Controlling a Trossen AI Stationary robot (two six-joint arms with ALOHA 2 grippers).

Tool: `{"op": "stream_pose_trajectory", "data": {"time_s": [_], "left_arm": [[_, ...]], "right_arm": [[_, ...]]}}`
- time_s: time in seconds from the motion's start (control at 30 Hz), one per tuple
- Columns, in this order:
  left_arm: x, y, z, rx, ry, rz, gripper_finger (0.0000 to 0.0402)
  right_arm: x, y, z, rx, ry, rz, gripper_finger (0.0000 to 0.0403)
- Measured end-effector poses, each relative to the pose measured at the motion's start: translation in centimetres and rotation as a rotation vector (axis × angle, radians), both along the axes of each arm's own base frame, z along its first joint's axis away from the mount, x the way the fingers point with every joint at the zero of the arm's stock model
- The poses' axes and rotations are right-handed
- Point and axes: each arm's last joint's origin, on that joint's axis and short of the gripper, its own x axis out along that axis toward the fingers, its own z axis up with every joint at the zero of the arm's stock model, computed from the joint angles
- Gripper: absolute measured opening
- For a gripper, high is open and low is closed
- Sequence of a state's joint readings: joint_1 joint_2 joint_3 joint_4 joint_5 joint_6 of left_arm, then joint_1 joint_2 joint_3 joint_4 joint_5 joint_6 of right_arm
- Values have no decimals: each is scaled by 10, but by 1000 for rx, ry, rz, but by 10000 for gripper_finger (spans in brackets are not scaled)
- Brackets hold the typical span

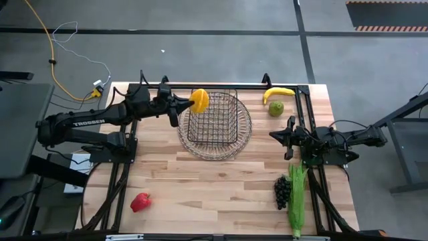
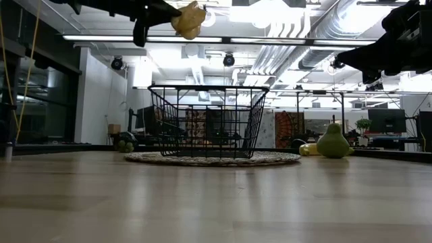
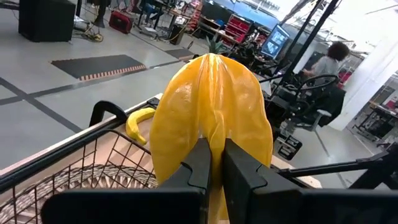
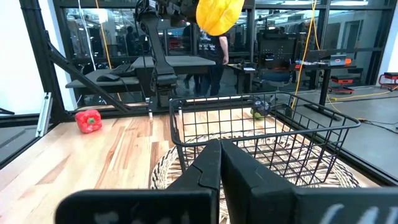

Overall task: Build produce basket
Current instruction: Put the starfruit into the wire basket

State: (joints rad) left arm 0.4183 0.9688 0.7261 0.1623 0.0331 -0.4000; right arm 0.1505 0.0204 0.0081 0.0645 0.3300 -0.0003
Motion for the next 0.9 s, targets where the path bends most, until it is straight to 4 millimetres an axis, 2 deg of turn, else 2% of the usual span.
{"op": "stream_pose_trajectory", "data": {"time_s": [0.23,0.9], "left_arm": [[1,-4,0,-47,-17,-124,10],[2,-5,3,-36,-44,-166,10]], "right_arm": [[0,0,0,0,0,0,0],[0,0,0,0,0,0,0]]}}
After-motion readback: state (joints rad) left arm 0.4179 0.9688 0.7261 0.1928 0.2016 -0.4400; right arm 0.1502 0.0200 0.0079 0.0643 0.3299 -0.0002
